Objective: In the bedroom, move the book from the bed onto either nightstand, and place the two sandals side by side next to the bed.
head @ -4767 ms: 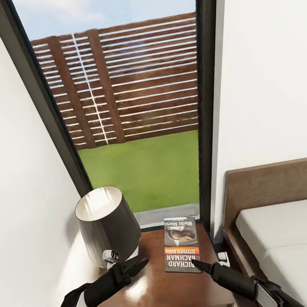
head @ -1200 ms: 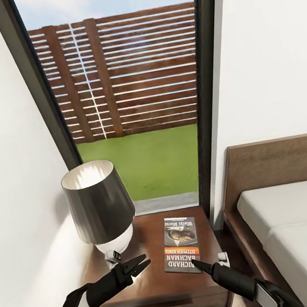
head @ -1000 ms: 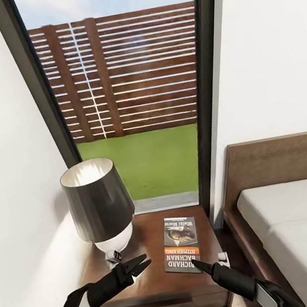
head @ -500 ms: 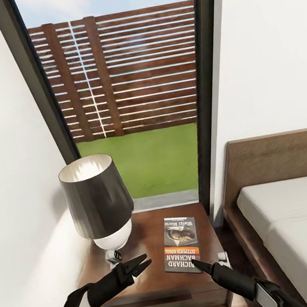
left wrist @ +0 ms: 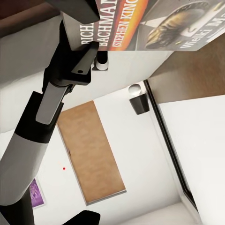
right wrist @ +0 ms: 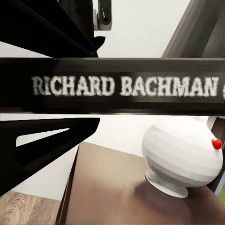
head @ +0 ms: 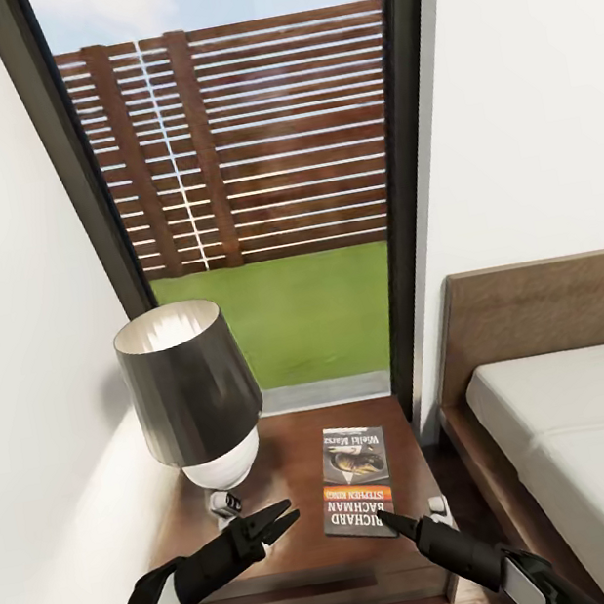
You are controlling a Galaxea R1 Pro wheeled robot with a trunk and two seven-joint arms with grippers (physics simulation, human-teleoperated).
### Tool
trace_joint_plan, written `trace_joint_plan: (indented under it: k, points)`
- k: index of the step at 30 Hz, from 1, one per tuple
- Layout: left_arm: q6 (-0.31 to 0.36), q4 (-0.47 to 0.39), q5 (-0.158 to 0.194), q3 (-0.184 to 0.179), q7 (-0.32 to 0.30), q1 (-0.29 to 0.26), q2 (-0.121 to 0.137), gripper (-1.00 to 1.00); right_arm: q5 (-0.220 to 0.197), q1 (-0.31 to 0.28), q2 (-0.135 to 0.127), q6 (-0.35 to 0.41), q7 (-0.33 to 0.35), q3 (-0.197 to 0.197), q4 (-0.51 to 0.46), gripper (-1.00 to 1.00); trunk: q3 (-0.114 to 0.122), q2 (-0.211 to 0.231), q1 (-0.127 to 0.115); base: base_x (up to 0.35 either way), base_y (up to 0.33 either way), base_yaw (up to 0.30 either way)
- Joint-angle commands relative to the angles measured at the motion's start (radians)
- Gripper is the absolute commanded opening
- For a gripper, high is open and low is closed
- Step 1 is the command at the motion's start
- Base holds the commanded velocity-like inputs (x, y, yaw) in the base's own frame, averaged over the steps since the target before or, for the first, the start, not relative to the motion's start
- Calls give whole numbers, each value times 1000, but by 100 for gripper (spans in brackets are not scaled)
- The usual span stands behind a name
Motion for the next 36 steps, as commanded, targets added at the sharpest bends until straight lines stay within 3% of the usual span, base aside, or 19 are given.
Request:
trace_joint_plan:
  k: [1, 18, 28, 36]
  points:
    - [9, 0, 7, -3, 1, -1, 1, 100, -3, -1, 0, 10, 3, -2, 0, -100, -1, 0, 0, 31, 0, 0]
    - [9, 0, 7, -3, 1, -1, 1, 100, -3, -1, 0, 10, 2, -2, 0, -100, -1, 0, 0, 140, 0, 0]
    - [9, 0, 7, -3, 1, -1, 1, 100, -3, -1, 0, 10, 2, -2, 0, -100, -1, 0, 0, 19, 0, 0]
    - [9, 0, 7, -3, 1, -1, 0, 100, -3, -1, 0, 10, 3, -2, 0, -100, -23, -49, 27, 0, 0, 0]
